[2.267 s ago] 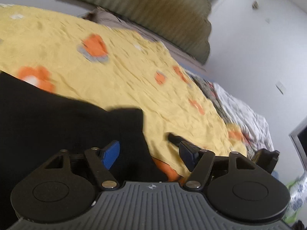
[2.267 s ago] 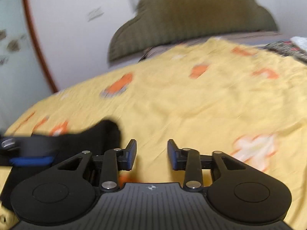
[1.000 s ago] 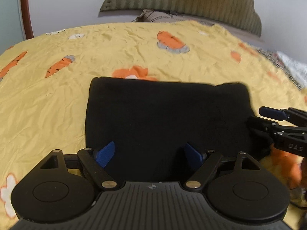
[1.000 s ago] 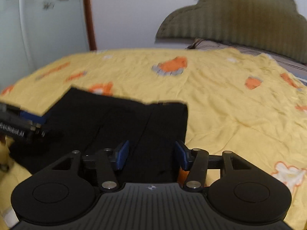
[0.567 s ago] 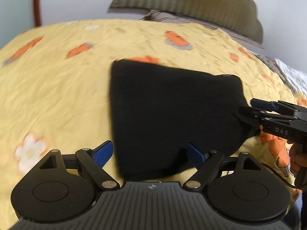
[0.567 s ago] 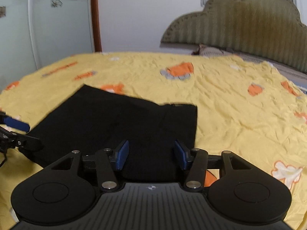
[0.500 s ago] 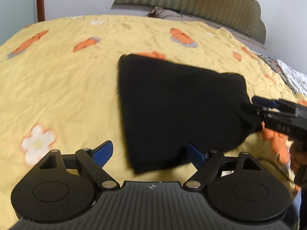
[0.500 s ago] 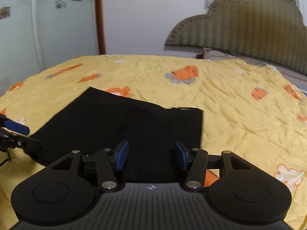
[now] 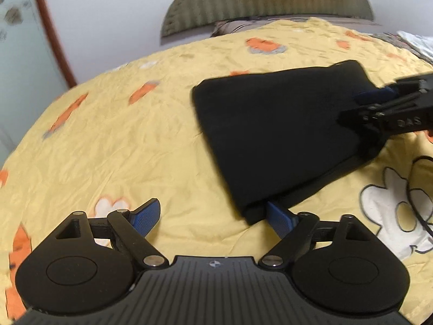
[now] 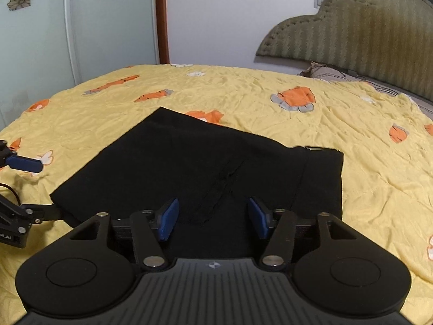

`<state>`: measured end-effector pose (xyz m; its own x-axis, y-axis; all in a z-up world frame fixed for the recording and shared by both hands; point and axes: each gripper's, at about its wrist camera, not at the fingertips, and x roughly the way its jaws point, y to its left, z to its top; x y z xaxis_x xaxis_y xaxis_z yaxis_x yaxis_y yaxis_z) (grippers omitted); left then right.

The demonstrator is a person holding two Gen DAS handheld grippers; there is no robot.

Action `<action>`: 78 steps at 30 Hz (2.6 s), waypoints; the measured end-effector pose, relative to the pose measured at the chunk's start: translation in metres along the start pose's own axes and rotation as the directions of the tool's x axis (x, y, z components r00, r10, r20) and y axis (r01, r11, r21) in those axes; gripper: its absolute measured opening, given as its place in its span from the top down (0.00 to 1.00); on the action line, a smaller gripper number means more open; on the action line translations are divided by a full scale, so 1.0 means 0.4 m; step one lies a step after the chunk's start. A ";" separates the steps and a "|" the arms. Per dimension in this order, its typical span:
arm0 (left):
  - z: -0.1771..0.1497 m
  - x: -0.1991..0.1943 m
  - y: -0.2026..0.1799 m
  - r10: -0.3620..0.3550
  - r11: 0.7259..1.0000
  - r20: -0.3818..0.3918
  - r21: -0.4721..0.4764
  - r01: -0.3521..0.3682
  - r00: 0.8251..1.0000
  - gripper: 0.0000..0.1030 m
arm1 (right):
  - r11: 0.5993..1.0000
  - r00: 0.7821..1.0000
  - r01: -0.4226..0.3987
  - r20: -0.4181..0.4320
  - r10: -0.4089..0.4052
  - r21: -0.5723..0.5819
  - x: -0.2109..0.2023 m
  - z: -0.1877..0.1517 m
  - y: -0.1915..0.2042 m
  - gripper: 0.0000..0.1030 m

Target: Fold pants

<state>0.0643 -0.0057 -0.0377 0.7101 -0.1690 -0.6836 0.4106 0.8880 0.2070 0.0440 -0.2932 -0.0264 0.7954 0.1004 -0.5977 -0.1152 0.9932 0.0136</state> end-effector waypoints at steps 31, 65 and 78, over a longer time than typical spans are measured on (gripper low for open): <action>0.165 0.231 0.145 -0.544 0.753 0.001 -0.440 0.489 0.839 0.00 | 0.810 0.970 -0.223 0.039 0.240 0.543 0.039 -0.043 -0.431 0.37; 0.144 0.092 0.301 -0.145 0.910 -0.046 -0.397 0.115 0.988 0.62 | 0.893 0.964 -0.200 -0.083 0.253 0.404 0.157 0.077 -0.173 0.48; 0.224 0.238 0.133 -0.226 0.936 -0.058 -0.288 0.201 0.972 0.24 | 0.995 0.988 -0.099 -0.116 0.097 -0.010 0.225 0.174 -0.050 0.48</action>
<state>0.2050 -0.0129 -0.0290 0.5641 -0.3403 -0.7523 0.3622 0.9208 -0.1449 0.1592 -0.3001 -0.0248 0.7059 0.1886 -0.6827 -0.1991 0.9779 0.0643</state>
